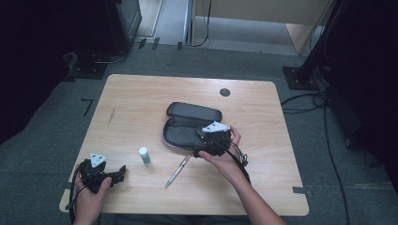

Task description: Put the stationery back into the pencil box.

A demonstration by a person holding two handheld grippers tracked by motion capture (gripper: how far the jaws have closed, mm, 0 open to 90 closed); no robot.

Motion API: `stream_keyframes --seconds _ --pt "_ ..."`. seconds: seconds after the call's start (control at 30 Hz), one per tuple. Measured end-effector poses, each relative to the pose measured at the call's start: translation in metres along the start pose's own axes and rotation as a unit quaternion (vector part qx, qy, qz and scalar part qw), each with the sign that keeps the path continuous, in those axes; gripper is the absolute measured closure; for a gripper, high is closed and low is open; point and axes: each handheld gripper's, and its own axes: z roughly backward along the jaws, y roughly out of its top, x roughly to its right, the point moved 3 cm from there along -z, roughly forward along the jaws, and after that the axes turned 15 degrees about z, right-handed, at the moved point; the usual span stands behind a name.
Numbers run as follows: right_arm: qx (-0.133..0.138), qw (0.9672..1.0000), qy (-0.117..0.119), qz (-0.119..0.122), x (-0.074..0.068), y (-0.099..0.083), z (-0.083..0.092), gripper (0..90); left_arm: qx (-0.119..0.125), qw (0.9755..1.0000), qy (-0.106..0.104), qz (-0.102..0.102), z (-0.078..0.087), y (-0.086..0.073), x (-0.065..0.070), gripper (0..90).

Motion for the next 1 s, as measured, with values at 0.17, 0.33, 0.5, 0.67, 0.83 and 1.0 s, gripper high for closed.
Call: stream_keyframes --seconds 0.17,0.33,0.5,0.67,0.83,1.0 --pt "-0.002 1.0000 0.003 -0.002 -0.009 -0.003 0.006 0.0 -0.001 1.0000 0.000 0.000 0.000 0.000 0.000 0.0" --pt "0.002 1.0000 0.003 -0.005 -0.019 -0.006 0.012 0.0 0.000 1.0000 0.000 0.000 0.000 0.000 0.000 0.0" --pt "0.006 1.0000 0.004 -0.003 -0.029 -0.009 0.017 0.0 -0.001 1.0000 0.000 0.000 0.000 0.000 0.000 0.0" --pt "0.002 0.9999 0.013 -0.007 -0.049 -0.016 0.022 0.0 0.000 1.0000 0.000 0.001 0.000 0.000 0.000 0.0" --pt "-0.002 0.9997 0.023 -0.007 -0.063 -0.021 0.022 0.0 0.000 1.0000 0.000 0.000 0.000 0.000 0.000 0.0" --pt "-0.006 0.9992 0.038 -0.014 -0.080 -0.028 0.017 0.0 -0.001 1.0000 0.000 -0.001 0.000 0.000 0.000 0.0"
